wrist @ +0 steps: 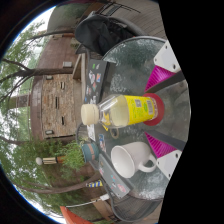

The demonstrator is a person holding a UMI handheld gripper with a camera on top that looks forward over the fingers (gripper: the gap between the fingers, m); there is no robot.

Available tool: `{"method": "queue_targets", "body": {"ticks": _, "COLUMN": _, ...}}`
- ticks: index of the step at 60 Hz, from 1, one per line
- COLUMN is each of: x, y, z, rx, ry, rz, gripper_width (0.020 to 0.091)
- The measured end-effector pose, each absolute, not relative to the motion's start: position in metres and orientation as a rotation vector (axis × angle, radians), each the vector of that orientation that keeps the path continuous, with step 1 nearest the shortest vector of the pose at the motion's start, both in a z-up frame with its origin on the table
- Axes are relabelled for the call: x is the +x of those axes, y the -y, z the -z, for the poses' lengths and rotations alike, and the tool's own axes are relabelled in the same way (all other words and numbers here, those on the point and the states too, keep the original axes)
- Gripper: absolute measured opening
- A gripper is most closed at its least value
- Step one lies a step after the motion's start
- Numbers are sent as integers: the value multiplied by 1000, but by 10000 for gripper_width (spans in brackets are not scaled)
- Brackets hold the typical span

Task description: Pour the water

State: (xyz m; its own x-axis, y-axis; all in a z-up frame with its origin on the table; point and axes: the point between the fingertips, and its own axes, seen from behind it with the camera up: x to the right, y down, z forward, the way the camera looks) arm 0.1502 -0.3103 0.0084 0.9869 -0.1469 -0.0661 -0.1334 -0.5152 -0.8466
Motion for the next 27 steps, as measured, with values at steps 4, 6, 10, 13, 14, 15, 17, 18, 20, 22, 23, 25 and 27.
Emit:
{"method": "queue_targets", "body": {"ticks": 4, "x": 145, "y": 337, "z": -19, "rx": -2120, "ry": -221, "rz": 62, "gripper_width": 842}}
{"method": "queue_targets", "body": {"ticks": 6, "x": 140, "y": 346, "z": -27, "rx": -2119, "ry": -232, "rz": 80, "gripper_width": 843}}
{"method": "queue_targets", "body": {"ticks": 10, "x": 128, "y": 384, "z": -56, "rx": -2095, "ry": -260, "rz": 123, "gripper_width": 842}}
{"method": "queue_targets", "body": {"ticks": 13, "x": 113, "y": 401, "z": -76, "rx": -2082, "ry": -281, "rz": 144, "gripper_width": 843}}
{"method": "queue_targets", "body": {"ticks": 14, "x": 106, "y": 410, "z": -85, "rx": -2076, "ry": -287, "rz": 147, "gripper_width": 842}}
{"method": "queue_targets", "body": {"ticks": 15, "x": 98, "y": 410, "z": -91, "rx": -2069, "ry": -293, "rz": 148, "gripper_width": 842}}
{"method": "queue_targets", "body": {"ticks": 17, "x": 83, "y": 426, "z": -107, "rx": -2055, "ry": -306, "rz": 147, "gripper_width": 842}}
{"method": "queue_targets", "body": {"ticks": 18, "x": 75, "y": 436, "z": -116, "rx": -2050, "ry": -315, "rz": 143, "gripper_width": 841}}
{"method": "queue_targets", "body": {"ticks": 20, "x": 59, "y": 445, "z": -127, "rx": -2047, "ry": -337, "rz": 136, "gripper_width": 843}}
{"method": "queue_targets", "body": {"ticks": 22, "x": 43, "y": 462, "z": -140, "rx": -2051, "ry": -360, "rz": 126, "gripper_width": 841}}
{"method": "queue_targets", "body": {"ticks": 23, "x": 36, "y": 471, "z": -145, "rx": -2053, "ry": -368, "rz": 122, "gripper_width": 841}}
{"method": "queue_targets", "body": {"ticks": 25, "x": 22, "y": 478, "z": -155, "rx": -2049, "ry": -385, "rz": 116, "gripper_width": 841}}
{"method": "queue_targets", "body": {"ticks": 27, "x": 8, "y": 490, "z": -167, "rx": -2040, "ry": -391, "rz": 106, "gripper_width": 841}}
